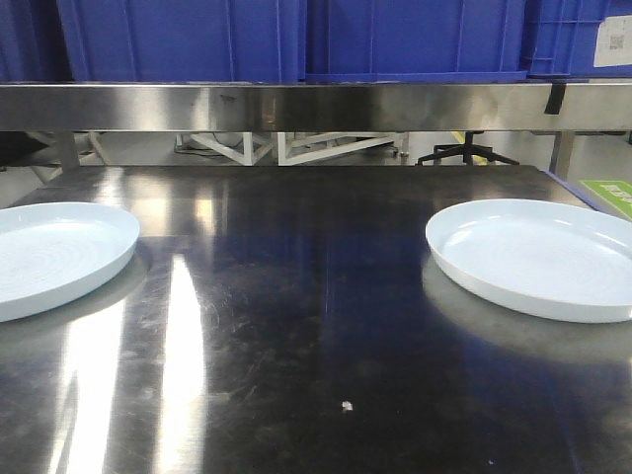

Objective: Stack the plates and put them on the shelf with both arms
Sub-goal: 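Lower the left gripper to the rim of the plate nearest it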

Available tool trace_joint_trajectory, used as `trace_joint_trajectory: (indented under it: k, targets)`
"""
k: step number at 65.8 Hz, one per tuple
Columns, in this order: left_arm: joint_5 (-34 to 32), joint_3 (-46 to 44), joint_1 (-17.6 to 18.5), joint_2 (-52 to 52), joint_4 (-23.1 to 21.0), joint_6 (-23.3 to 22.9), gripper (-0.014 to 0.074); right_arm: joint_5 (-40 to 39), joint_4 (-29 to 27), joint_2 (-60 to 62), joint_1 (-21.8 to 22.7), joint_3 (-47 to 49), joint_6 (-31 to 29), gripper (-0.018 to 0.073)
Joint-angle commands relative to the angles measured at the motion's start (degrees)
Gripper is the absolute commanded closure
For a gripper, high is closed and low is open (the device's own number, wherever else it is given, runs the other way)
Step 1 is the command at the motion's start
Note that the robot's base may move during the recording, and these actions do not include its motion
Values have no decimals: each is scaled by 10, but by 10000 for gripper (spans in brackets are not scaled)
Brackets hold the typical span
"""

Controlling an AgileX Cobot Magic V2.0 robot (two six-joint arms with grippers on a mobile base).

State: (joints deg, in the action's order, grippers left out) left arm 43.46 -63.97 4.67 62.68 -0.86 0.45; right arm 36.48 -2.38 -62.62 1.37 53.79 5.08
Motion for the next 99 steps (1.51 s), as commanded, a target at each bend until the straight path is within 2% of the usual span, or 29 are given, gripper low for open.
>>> trace_joint_trajectory:
  k: [1, 24, 37, 66, 85, 99]
  targets:
    - [-31, -12, 4, 16, -5, -15, 120, -37, 4, 9, 3, 22, -6, 40]
    - [-52, 5, 2, 112, 9, -22, 120, -38, 4, 9, 3, 22, -6, 40]
    - [-56, 7, 2, 151, 33, -22, 120, -38, 4, 9, 3, 22, -6, 40]
    - [-85, 7, 2, 217, 34, -32, 120, -38, 4, 9, 3, 22, -6, 40]
    - [-88, 7, -38, 221, 27, -32, 120, -38, 4, 9, 3, 22, -6, 40]
    - [-88, 7, -42, 238, 27, -32, 120, -38, 4, 9, 3, 22, -6, 40]
